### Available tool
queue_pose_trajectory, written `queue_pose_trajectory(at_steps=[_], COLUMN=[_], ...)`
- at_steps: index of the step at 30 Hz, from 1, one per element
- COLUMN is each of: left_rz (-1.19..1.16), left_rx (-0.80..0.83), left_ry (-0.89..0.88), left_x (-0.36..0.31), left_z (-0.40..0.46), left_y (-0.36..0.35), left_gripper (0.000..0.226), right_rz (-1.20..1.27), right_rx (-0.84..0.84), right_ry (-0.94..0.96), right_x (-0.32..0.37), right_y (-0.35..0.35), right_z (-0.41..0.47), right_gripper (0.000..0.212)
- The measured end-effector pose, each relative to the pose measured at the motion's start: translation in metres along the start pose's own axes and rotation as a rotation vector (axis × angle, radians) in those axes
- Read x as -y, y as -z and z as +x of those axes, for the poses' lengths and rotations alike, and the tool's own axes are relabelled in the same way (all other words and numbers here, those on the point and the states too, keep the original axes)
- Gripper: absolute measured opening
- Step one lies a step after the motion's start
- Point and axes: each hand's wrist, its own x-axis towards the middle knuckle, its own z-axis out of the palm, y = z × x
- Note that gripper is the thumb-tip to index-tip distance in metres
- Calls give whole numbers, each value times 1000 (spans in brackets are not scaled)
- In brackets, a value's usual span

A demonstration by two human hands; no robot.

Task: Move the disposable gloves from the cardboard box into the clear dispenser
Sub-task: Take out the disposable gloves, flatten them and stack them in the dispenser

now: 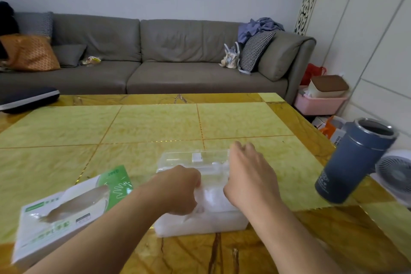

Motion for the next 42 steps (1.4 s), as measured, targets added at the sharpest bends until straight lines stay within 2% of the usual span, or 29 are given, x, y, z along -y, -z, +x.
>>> queue_pose_trajectory(at_steps=[1,3,5,7,9,12,14,17,19,21,23,26,27,29,31,34,38,42], left_rz=[21,35,14,-8,-32,-103,-146,-146,-88,-5,-2,-71,-36,51,90,70,90,94], left_rx=[-7,-16,-4,8,13,31,-71,-242,-189,-44,92,182,211,260,305,307,323,310], left_ry=[-12,-40,-73,-93,-110,-135,-128,-129,-125,-64,43,148,168,192,198,196,182,158], left_x=[-1,1,5,9,14,21,20,-1,-18,-26,-25,-20,-19,-22,-26,-25,-25,-22], left_z=[2,5,6,3,1,-2,-9,-15,-17,-16,-14,-9,-7,-7,-6,2,9,6], left_y=[-1,-2,-3,0,3,16,29,33,24,12,5,7,9,16,20,16,11,8], left_gripper=[43,42,45,48,49,50,42,35,25,22,34,71,82,96,84,34,31,43], right_rz=[35,158,187,113,34,-31,-81,-126,-153,-173,-155,-100,-93,-108,-123,-127,-123,-62], right_rx=[-9,67,203,376,469,463,470,572,593,570,533,571,593,610,631,684,717,691], right_ry=[94,207,177,100,82,106,112,95,90,82,67,22,7,-6,-13,-16,-7,-50], right_x=[5,15,13,7,2,4,9,14,18,19,17,14,14,14,15,17,19,19], right_y=[2,4,-2,-9,-14,-17,-15,-13,-14,-19,-23,-23,-21,-22,-20,-20,-20,-17], right_z=[0,1,4,7,8,11,14,19,21,21,19,18,18,21,21,22,22,17], right_gripper=[43,28,19,13,31,44,47,48,30,19,30,45,40,14,16,16,10,10])
